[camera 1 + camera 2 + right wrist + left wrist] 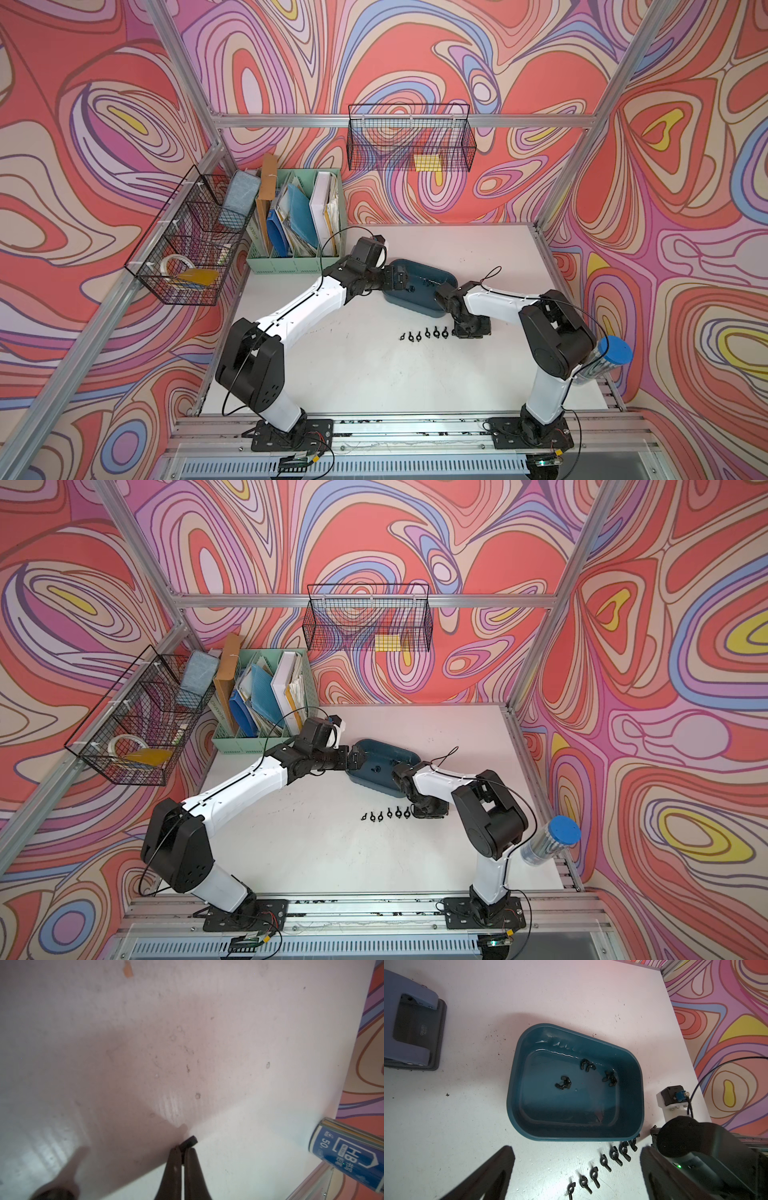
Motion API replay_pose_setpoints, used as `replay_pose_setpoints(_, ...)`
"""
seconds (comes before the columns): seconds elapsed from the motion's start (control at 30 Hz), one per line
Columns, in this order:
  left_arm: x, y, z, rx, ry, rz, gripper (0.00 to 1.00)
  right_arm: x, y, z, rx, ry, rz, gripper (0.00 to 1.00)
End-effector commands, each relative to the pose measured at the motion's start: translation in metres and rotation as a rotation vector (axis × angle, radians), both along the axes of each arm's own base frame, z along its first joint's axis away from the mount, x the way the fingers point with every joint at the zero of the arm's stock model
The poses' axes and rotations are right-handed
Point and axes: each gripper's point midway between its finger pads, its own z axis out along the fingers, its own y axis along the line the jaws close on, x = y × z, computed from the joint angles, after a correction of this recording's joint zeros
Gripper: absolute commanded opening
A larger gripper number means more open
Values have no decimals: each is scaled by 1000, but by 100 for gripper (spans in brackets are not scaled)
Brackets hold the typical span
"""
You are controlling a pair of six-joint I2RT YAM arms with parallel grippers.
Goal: Take out the wing nut from the storage box
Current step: Place the wing nut at the center of the board.
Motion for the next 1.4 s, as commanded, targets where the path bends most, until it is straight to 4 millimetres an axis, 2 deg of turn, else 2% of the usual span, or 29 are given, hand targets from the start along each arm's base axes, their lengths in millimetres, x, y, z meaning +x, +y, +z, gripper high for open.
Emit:
replay_pose_setpoints(0.0,-4,6,8,-8,-17,11,99,-2,-10,-4,-78,32,39,0)
replay_pose_setpoints(0.2,-5,7,9,-6,-17,13,99,-1,8,-21,15,52,26,1)
replay_pose_setpoints(0.4,-5,7,8,-5,-13,14,99,-2,23,-35,89,69,9,17)
replay_pose_setpoints(0.67,-4,6,9,-8,-12,12,99,-1,29,-36,112,63,4,20)
replay_pose_setpoints(0.83,-4,5,9,-8,-13,8,99,4,31,-23,129,23,-3,26)
replay_pose_setpoints(1.0,-3,4,12,-6,-16,3,99,15,33,6,158,-69,-4,35)
replay_pose_setpoints(1.17,-2,3,15,-10,-20,-2,99,17,27,36,215,-159,-44,37)
replay_pose_setpoints(1.37,-1,0,16,-20,-14,-11,99,8,1,37,310,-178,-141,36)
